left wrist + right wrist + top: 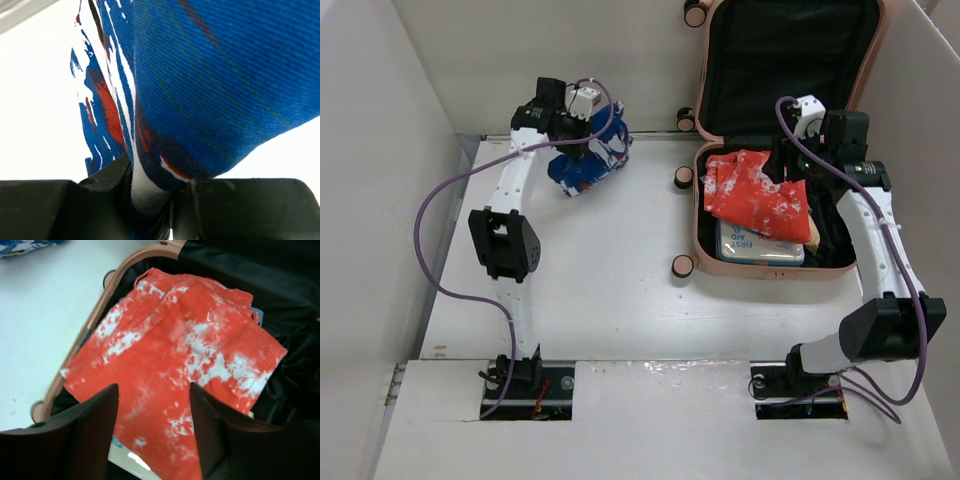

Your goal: Pack the luggage

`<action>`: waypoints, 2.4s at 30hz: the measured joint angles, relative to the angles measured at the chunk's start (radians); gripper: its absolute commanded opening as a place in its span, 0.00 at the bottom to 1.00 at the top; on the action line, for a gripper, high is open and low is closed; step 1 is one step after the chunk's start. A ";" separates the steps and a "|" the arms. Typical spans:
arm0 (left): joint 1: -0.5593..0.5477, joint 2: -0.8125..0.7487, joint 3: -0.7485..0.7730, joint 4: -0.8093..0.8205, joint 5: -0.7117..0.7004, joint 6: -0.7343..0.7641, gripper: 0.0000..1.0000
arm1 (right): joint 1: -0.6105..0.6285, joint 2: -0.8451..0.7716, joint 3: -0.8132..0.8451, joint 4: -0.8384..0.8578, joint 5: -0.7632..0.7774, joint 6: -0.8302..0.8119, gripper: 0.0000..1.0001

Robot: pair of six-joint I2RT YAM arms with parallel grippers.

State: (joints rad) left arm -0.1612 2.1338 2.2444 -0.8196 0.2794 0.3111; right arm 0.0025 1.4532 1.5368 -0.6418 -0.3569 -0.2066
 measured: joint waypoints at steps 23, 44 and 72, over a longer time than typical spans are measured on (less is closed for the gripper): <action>-0.293 -0.423 -0.140 -0.110 0.113 0.349 0.00 | 0.517 -0.146 -0.174 0.434 -0.169 -0.435 1.00; -0.337 -0.428 -0.208 -0.156 -0.075 0.528 0.00 | 0.463 -0.002 -0.150 0.492 -0.438 -0.481 1.00; -0.333 -0.428 -0.210 -0.150 -0.128 0.386 0.00 | 0.614 0.153 -0.435 1.192 -0.156 -0.004 0.45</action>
State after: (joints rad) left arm -0.4938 1.7061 2.0346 -0.9695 0.1513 0.6975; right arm 0.6163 1.6062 1.1023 0.5503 -0.5129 -0.2108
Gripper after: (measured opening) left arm 0.154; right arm 0.653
